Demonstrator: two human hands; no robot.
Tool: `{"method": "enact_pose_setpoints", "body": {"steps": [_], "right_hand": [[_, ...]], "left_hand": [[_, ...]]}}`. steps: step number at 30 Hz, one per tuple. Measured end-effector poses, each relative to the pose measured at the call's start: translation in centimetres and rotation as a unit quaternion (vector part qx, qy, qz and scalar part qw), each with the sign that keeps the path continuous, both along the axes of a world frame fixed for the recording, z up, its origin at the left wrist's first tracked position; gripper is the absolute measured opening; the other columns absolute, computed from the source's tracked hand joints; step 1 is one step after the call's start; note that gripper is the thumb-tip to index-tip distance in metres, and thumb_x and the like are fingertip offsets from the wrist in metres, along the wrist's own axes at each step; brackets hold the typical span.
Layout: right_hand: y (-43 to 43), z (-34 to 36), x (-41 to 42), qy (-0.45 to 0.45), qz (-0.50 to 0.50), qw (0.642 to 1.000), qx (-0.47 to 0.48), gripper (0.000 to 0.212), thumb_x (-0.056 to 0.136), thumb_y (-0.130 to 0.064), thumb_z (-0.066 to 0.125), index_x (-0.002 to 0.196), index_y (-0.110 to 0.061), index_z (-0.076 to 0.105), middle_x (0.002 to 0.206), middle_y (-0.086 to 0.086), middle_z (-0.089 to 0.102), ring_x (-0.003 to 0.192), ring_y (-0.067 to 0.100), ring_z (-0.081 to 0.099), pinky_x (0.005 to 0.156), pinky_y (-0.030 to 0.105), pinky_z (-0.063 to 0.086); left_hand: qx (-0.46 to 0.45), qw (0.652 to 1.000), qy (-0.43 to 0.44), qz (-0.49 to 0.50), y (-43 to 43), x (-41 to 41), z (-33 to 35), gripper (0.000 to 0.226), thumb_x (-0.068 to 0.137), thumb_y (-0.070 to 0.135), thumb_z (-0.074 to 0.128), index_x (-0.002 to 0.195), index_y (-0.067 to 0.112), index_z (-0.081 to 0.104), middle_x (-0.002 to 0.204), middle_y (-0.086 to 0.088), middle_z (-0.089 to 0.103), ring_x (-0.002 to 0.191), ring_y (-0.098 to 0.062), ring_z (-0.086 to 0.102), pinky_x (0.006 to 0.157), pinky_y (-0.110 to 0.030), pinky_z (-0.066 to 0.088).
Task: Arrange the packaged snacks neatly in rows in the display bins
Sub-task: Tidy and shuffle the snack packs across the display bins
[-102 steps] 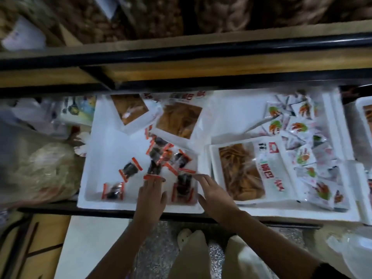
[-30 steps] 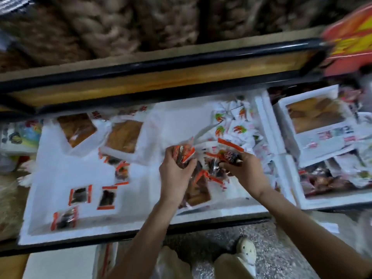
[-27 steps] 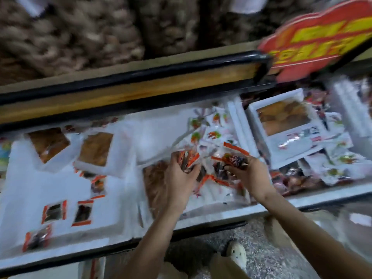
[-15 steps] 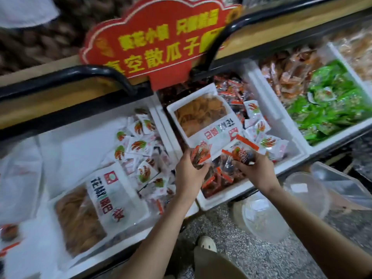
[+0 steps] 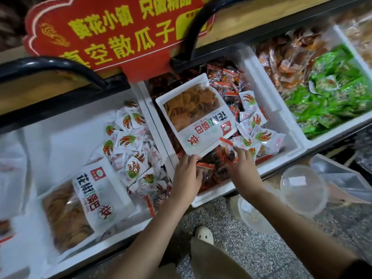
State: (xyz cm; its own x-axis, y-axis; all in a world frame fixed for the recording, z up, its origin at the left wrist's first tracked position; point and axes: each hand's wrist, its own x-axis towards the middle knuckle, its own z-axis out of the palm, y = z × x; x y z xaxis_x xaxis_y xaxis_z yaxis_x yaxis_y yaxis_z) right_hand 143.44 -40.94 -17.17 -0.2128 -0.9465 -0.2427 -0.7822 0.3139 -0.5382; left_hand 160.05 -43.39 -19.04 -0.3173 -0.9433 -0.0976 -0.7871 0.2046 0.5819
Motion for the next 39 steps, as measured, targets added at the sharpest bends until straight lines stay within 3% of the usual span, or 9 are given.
{"method": "enact_pose_setpoints", "body": {"steps": [5, 9, 12, 15, 17, 21, 27, 32, 39], "right_hand": [[1.9, 0.5, 4.2, -0.008, 0.131, 0.988, -0.086, 0.035, 0.086, -0.002, 0.057, 0.121, -0.005, 0.053, 0.116, 0.012, 0.054, 0.107, 0.028, 0.052, 0.09, 0.028, 0.039], [2.8, -0.7, 8.8, -0.019, 0.246, 0.969, -0.021, 0.048, 0.088, -0.009, 0.059, 0.134, -0.012, 0.044, 0.133, 0.007, 0.046, 0.123, 0.025, 0.044, 0.104, 0.035, 0.039], [2.7, -2.0, 10.9, 0.051, 0.301, 0.952, 0.024, 0.06, 0.09, -0.021, 0.058, 0.144, -0.017, 0.033, 0.143, 0.004, 0.038, 0.127, 0.029, 0.035, 0.111, 0.038, 0.029], [2.9, -2.0, 11.8, 0.076, 0.314, 0.946, -0.004, 0.06, 0.079, -0.026, 0.072, 0.134, -0.014, 0.051, 0.131, 0.005, 0.054, 0.113, 0.036, 0.047, 0.1, 0.045, 0.041], [3.0, -1.9, 11.4, 0.062, 0.302, 0.95, -0.055, 0.045, 0.074, -0.027, 0.077, 0.115, -0.013, 0.066, 0.113, 0.004, 0.066, 0.104, 0.031, 0.055, 0.094, 0.038, 0.043], [3.0, -0.5, 9.1, -0.088, 0.212, 0.973, 0.028, 0.017, 0.088, -0.025, 0.063, 0.104, -0.02, 0.064, 0.1, -0.001, 0.068, 0.098, 0.017, 0.06, 0.079, 0.026, 0.046], [1.0, 1.5, 3.8, -0.088, 0.067, 0.993, -0.029, 0.006, 0.091, -0.019, 0.058, 0.088, -0.021, 0.053, 0.068, -0.012, 0.058, 0.058, 0.005, 0.054, 0.055, 0.023, 0.04], [-0.4, 0.7, 0.4, -0.071, -0.014, 0.997, -0.033, 0.017, 0.092, -0.02, 0.058, 0.102, -0.011, 0.047, 0.089, 0.009, 0.063, 0.076, 0.024, 0.057, 0.064, 0.034, 0.044], [0.9, -2.1, 1.4, 0.099, 0.141, 0.985, -0.019, 0.049, 0.089, -0.008, 0.056, 0.135, -0.001, 0.041, 0.138, 0.019, 0.039, 0.129, 0.035, 0.036, 0.107, 0.044, 0.036]], "left_hand": [[-0.039, 0.996, -0.06, 0.047, 3.0, 6.1, -0.6, 0.024, 0.089, 0.018, 0.058, 0.112, 0.012, 0.056, 0.109, -0.005, 0.052, 0.105, -0.024, 0.052, 0.086, -0.034, 0.042], [0.139, 0.976, -0.158, 0.052, 5.3, 10.4, -1.9, 0.058, 0.093, 0.04, 0.054, 0.141, 0.015, 0.031, 0.143, -0.008, 0.033, 0.135, -0.026, 0.031, 0.106, -0.034, 0.029], [0.181, 0.978, -0.061, 0.084, 5.5, 10.7, -2.1, 0.05, 0.089, 0.028, 0.063, 0.133, 0.013, 0.043, 0.135, -0.005, 0.045, 0.127, -0.022, 0.044, 0.097, -0.026, 0.037], [0.17, 0.979, 0.049, 0.097, 5.1, 10.4, -1.4, 0.027, 0.083, 0.013, 0.071, 0.107, 0.012, 0.059, 0.101, 0.006, 0.058, 0.098, -0.012, 0.058, 0.074, -0.01, 0.036], [0.141, 0.981, 0.097, 0.095, 5.0, 10.3, -0.6, 0.018, 0.082, 0.006, 0.069, 0.097, 0.012, 0.062, 0.09, 0.01, 0.058, 0.086, -0.007, 0.058, 0.069, -0.006, 0.037], [0.099, 0.975, 0.18, 0.087, 4.1, 8.5, 1.0, 0.009, 0.085, 0.002, 0.064, 0.091, 0.009, 0.065, 0.088, 0.006, 0.064, 0.082, -0.003, 0.059, 0.073, -0.009, 0.044], [-0.034, 0.997, 0.058, 0.025, 2.0, 4.0, 1.3, 0.029, 0.093, 0.013, 0.055, 0.122, 0.011, 0.05, 0.123, -0.004, 0.051, 0.117, -0.015, 0.045, 0.095, -0.019, 0.037], [0.002, 0.983, -0.167, -0.071, 1.9, 3.2, -0.7, 0.046, 0.098, 0.024, 0.045, 0.141, 0.012, 0.035, 0.152, -0.004, 0.027, 0.145, -0.022, 0.008, 0.118, -0.039, 0.015], [-0.006, 0.985, -0.15, -0.081, 2.9, 3.9, -1.1, 0.046, 0.101, 0.023, 0.038, 0.144, 0.009, 0.032, 0.159, -0.003, 0.012, 0.147, -0.021, -0.001, 0.12, -0.036, 0.009]]}}
